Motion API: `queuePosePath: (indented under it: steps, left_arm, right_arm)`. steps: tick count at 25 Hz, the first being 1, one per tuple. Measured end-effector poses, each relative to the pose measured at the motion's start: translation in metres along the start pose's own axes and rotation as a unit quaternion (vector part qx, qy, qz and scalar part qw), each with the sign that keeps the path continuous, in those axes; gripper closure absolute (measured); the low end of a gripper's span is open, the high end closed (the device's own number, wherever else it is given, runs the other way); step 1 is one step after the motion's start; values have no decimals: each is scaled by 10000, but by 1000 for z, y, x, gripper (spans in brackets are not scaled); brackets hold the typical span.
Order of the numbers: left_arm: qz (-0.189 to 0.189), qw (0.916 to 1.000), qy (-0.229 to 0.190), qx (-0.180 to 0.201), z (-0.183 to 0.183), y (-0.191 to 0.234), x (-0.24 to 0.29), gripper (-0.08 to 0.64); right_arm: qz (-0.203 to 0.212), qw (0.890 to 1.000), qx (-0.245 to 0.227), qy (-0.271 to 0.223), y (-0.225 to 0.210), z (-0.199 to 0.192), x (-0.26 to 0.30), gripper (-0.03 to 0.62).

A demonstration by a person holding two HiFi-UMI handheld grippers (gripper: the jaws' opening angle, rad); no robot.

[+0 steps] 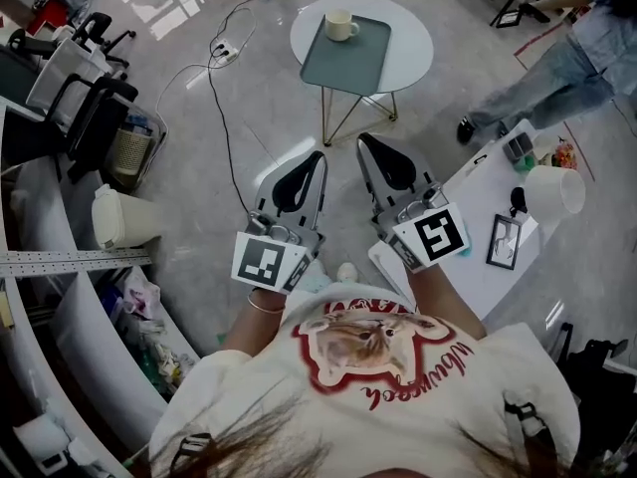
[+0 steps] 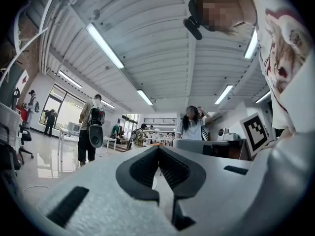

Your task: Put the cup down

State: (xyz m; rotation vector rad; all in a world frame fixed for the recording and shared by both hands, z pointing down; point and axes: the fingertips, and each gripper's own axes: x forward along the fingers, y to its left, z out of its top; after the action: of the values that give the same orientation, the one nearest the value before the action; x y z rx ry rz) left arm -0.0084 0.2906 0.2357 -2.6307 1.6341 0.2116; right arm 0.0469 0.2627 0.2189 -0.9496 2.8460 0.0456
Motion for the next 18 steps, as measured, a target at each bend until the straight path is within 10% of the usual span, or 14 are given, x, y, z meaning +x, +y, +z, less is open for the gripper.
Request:
queuePosePath:
  steps: [18]
  left_arm:
    - [18,9996,-261,77,23,10,-22,546]
  right_arm:
    - [-153,9989,-216,-378,19,25,-1,563]
